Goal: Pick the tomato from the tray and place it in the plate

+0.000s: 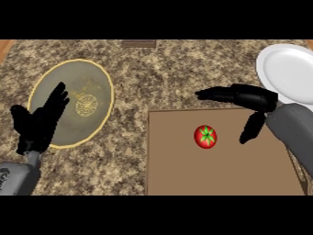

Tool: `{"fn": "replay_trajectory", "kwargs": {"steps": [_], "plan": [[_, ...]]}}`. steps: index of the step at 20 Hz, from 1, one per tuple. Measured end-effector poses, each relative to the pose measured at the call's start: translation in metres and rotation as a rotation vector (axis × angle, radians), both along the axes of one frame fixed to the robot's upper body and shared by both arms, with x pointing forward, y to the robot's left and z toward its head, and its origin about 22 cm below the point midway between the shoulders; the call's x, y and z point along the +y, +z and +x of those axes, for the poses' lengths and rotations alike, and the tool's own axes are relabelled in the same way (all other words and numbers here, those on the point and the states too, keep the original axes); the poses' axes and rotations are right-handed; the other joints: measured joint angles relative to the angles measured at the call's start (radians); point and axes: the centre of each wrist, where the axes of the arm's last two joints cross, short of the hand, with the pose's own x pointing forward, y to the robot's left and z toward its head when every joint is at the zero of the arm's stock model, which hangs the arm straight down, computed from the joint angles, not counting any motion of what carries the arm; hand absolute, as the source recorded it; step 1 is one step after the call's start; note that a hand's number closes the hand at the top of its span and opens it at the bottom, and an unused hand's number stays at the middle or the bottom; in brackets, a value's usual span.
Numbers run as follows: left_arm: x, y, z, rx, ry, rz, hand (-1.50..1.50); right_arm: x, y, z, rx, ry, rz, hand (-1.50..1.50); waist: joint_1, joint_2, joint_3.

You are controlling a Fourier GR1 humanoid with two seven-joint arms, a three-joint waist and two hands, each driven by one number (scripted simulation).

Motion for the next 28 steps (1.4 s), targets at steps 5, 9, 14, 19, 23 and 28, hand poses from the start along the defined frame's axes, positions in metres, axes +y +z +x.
{"fn": "replay_trajectory", "kwargs": {"steps": [5,9,14,19,23,28], "plan": [[-0.003,0.002,0.001,-0.004,0.006,0.002,0.0,0.015,0.001,0.004,-0.039,0.038,-0.101,-1.5,-0.003,-0.002,-0.001],[0.003,0.003,0.004,0.001,0.009,-0.001,0.0,0.028,-0.006,0.005,-0.055,0.069,-0.167,-1.5,-0.005,-0.002,-0.001],[-0.002,-0.001,0.0,0.0,0.006,0.001,0.0,0.046,-0.011,0.001,-0.047,0.101,-0.222,-1.5,-0.007,-0.004,-0.001],[-0.004,-0.004,0.0,0.0,0.01,0.0,0.0,0.057,-0.011,-0.002,-0.058,0.104,-0.261,-1.5,-0.01,-0.004,-0.001],[-0.001,-0.006,0.001,0.001,0.008,-0.005,0.0,0.068,-0.019,-0.008,-0.062,0.104,-0.274,-1.5,-0.01,-0.005,-0.001],[-0.003,-0.006,0.002,-0.005,0.011,0.0,0.0,0.071,-0.027,-0.006,-0.082,0.118,-0.3,-1.5,-0.008,-0.006,-0.003]]}}
